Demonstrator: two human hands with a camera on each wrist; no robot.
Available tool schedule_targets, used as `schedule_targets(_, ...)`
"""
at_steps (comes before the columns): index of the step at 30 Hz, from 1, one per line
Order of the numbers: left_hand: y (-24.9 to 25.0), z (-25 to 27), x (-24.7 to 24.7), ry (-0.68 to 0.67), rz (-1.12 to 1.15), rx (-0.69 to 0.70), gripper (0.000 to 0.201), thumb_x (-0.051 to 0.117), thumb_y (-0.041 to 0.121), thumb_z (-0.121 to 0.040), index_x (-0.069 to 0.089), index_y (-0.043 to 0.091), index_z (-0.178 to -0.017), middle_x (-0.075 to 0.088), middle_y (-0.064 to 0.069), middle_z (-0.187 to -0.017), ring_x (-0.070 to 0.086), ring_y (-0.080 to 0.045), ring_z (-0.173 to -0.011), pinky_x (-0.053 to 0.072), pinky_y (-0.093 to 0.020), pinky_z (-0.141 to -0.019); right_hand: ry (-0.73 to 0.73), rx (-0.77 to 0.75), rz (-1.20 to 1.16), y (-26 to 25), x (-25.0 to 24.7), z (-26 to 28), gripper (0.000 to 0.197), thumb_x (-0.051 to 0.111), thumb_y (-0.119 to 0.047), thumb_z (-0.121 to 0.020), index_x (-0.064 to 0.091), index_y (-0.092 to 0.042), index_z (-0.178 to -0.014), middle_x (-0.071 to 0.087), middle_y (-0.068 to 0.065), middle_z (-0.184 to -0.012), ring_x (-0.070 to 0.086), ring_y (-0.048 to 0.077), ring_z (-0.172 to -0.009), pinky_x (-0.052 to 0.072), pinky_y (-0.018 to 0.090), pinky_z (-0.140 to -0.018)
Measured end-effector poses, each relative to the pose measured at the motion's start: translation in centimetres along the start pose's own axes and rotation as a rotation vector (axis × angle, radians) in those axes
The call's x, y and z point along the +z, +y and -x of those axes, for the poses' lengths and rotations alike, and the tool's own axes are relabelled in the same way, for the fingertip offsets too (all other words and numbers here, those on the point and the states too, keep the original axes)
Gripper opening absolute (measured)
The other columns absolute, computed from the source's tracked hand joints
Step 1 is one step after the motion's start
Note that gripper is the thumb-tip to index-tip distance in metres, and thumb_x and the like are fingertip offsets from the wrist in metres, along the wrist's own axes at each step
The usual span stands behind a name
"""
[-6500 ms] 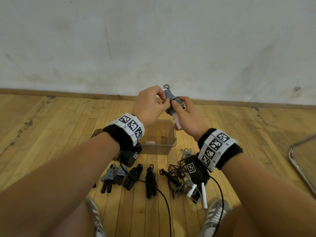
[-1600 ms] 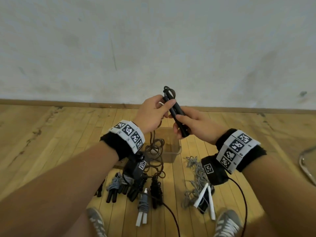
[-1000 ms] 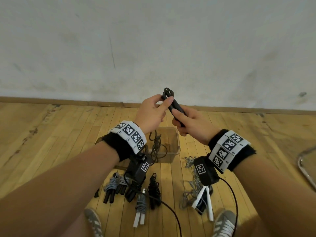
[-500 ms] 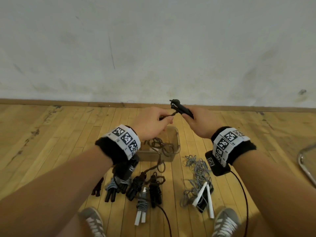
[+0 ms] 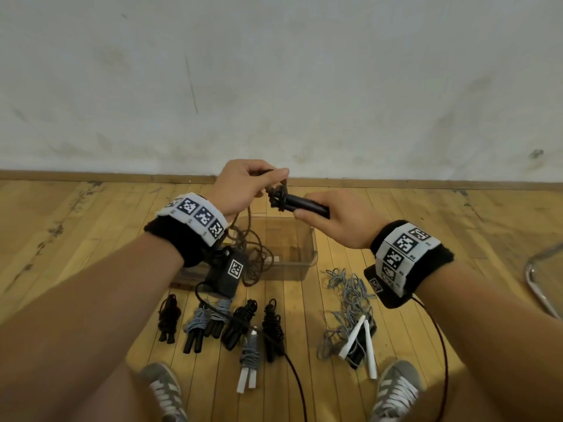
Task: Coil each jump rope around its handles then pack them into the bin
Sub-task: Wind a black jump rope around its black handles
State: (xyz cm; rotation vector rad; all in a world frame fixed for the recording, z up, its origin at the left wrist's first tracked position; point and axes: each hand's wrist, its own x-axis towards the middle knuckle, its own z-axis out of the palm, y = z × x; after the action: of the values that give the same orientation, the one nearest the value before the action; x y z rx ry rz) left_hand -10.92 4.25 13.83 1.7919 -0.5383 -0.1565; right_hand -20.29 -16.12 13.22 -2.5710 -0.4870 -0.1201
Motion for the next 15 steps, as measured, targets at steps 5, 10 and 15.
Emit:
schedule_targets(5,0.4,-0.4,1.5,0.048,0.309,-0.119,0.013,0.059,0.013,-0.101,0.072,0.014,-0.099,0.064,0.003,-0.068,0.044,-0.006,-0.051,0.03,-0.022,-0.053,0.27,0.069,-0.25,-0.8,0.4,-0.7,0.024,0.056,-0.035,-0.103,0.07,-0.016,-0.101,0.051,-0.011,-0.06,0.045,0.004,-0.048,0.035,0.015,-0.05)
schedule_targets(10,0.8,0.7,4.2,0.09,0.243,-0.086,0.02,0.058,0.023,-0.104,0.075,0.012,-0.105,0.058,0.006,-0.062,0.035,-0.009,-0.049,0.028,-0.02,-0.046,0.49,0.213,-0.342,0.5,0.6,-1.4,0.03,0.055,-0.038,-0.103,0.068,-0.012,-0.097,0.052,-0.004,-0.064,0.044,0.009,-0.052,0.038,0.029,-0.054)
schedule_targets(15,0.6,1.2,5.0,0.143,-0.008,0.002,0.032,0.055,0.027,-0.104,0.077,0.004,-0.097,0.062,-0.017,-0.068,0.04,-0.014,-0.05,0.04,-0.029,-0.056,0.537,0.293,-0.249,1.5,1.3,-1.4,0.021,0.057,-0.036,-0.103,0.066,-0.018,-0.11,0.054,-0.011,-0.068,0.047,0.001,-0.054,0.032,0.012,-0.05)
